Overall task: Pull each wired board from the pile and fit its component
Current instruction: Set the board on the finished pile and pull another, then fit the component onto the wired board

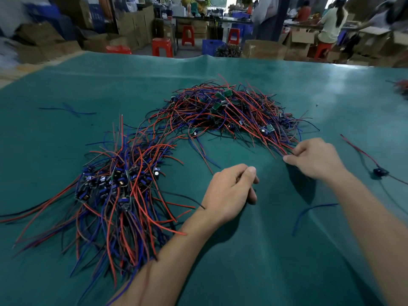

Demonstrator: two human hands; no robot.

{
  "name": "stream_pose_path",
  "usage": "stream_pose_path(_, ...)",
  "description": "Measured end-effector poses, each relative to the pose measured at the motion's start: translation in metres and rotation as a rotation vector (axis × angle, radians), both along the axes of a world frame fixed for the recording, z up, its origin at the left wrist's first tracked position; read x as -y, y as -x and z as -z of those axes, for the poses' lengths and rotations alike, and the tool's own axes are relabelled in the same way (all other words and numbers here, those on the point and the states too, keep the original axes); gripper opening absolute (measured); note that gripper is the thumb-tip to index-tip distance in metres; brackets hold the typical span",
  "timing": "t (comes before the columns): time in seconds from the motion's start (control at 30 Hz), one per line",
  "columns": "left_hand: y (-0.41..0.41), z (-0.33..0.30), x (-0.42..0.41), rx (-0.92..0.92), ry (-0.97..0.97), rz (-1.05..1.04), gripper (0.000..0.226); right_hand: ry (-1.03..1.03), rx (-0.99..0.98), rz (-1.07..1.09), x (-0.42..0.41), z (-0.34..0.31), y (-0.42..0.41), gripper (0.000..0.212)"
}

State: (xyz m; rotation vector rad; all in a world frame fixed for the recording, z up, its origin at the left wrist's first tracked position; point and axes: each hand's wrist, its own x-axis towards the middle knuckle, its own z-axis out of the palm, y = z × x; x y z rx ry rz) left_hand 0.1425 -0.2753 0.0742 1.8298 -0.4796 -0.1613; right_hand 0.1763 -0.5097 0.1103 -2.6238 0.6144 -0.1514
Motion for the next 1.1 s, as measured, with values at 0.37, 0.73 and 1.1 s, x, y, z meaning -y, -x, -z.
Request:
stream_pose_path(0.37,-0.003,0.001,0.002,-0.062,0.058,-0.055,0.038,-1.018,0.148,-0.067,-0.032,-0.011,0.046,0.027)
stream_pose_path(0.73,-0.01,0.001,0.001,-0.039,0.089,-0.163,0.024,-0.822,-0.084,-0.621,-0.087,0.008,0.065,0.02)
stream_pose_path(1.1,-0.007,0.003,-0.001,-0.097,0.201,-0.113,0.018,-0.806,0.353,-0.059,-0.078,0.022,0.05,0.024)
